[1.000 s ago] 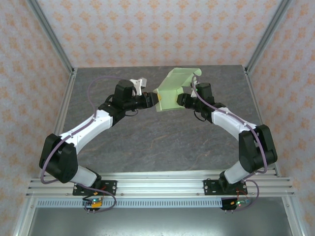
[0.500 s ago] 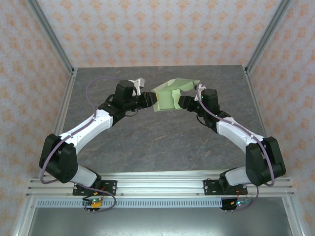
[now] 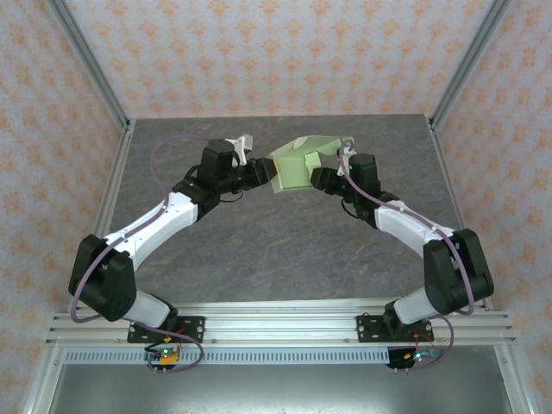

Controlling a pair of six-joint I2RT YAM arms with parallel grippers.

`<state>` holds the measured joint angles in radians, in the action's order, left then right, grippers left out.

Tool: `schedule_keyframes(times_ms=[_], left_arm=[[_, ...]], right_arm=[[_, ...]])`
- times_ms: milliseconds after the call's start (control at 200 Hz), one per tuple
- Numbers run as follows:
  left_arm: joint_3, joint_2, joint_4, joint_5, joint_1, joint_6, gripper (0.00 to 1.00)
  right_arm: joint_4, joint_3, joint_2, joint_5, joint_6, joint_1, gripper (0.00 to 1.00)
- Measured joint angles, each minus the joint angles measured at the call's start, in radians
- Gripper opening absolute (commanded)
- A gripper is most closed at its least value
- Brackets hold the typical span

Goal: Fold the paper box

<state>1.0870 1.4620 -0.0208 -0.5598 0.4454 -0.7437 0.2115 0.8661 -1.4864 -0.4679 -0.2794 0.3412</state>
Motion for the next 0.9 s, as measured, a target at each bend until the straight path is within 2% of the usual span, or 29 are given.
schedule_keyframes(times_ms=[130, 325, 481, 691, 761, 901], left_arm=[[0.000, 0.002, -0.003, -0.018, 0.000, 0.000, 0.21], [0.002, 0.002, 0.010, -0.040, 0.001, 0.029, 0.22], [0.014, 0.006, 0.024, -0.050, 0.006, 0.045, 0.21], [0.021, 0.014, 0.021, -0.061, 0.006, 0.047, 0.20], [0.024, 0.014, 0.014, -0.061, 0.006, 0.046, 0.20], [0.025, 0.014, 0.003, -0.061, 0.006, 0.046, 0.20]], right_arm=[[0.001, 0.045, -0.035, -0.011, -0.009, 0.000, 0.38], [-0.041, 0.099, -0.042, -0.003, 0.020, -0.002, 0.41], [-0.087, 0.130, -0.046, 0.009, 0.063, -0.002, 0.31], [-0.129, 0.140, -0.063, 0.015, 0.098, -0.002, 0.33], [-0.149, 0.140, -0.063, 0.018, 0.108, -0.002, 0.25], [-0.175, 0.140, -0.063, 0.027, 0.136, -0.002, 0.16]])
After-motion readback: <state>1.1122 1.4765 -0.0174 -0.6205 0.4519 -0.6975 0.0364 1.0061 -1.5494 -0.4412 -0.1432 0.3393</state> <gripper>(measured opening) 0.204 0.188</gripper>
